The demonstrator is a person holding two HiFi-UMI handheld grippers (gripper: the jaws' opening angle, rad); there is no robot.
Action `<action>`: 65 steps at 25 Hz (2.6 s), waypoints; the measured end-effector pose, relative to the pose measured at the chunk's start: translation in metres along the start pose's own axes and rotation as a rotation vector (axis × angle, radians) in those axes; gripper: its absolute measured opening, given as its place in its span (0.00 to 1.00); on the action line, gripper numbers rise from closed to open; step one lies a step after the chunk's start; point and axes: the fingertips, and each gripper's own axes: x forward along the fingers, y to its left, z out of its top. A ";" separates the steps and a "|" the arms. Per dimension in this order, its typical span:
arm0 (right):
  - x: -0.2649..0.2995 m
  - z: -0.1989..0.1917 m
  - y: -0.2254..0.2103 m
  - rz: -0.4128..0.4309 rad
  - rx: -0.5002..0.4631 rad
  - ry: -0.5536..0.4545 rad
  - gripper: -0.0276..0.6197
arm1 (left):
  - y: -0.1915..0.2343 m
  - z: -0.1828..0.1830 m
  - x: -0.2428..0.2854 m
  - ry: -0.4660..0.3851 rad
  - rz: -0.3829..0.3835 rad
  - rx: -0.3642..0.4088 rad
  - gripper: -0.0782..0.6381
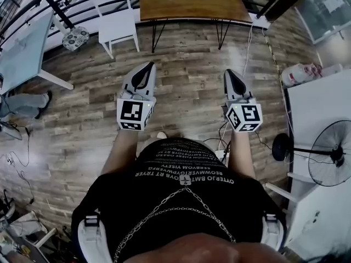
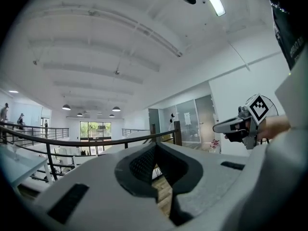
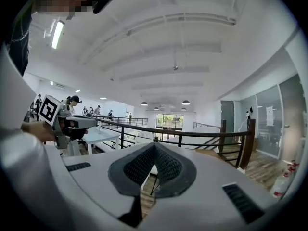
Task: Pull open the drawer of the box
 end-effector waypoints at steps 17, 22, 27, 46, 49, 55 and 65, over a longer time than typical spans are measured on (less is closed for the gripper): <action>0.006 -0.014 0.019 -0.022 0.001 0.052 0.04 | -0.005 -0.019 0.018 0.058 -0.099 -0.015 0.12; 0.014 -0.025 0.008 -0.002 0.019 0.059 0.04 | 0.001 -0.005 0.025 -0.003 -0.056 -0.037 0.12; 0.024 -0.023 -0.012 0.007 0.006 0.059 0.04 | -0.001 0.012 0.037 -0.065 -0.037 -0.048 0.12; 0.110 -0.038 -0.099 0.076 -0.026 0.093 0.04 | -0.013 -0.007 0.155 -0.008 -0.037 -0.082 0.12; 0.123 -0.036 -0.112 0.078 -0.020 0.082 0.04 | -0.008 -0.005 0.175 -0.001 -0.031 -0.062 0.12; 0.145 -0.030 -0.143 0.085 -0.014 0.052 0.04 | -0.005 0.005 0.213 -0.002 -0.017 -0.018 0.12; 0.170 -0.027 -0.202 0.087 0.015 0.028 0.04 | -0.028 0.014 0.273 0.021 -0.036 0.013 0.12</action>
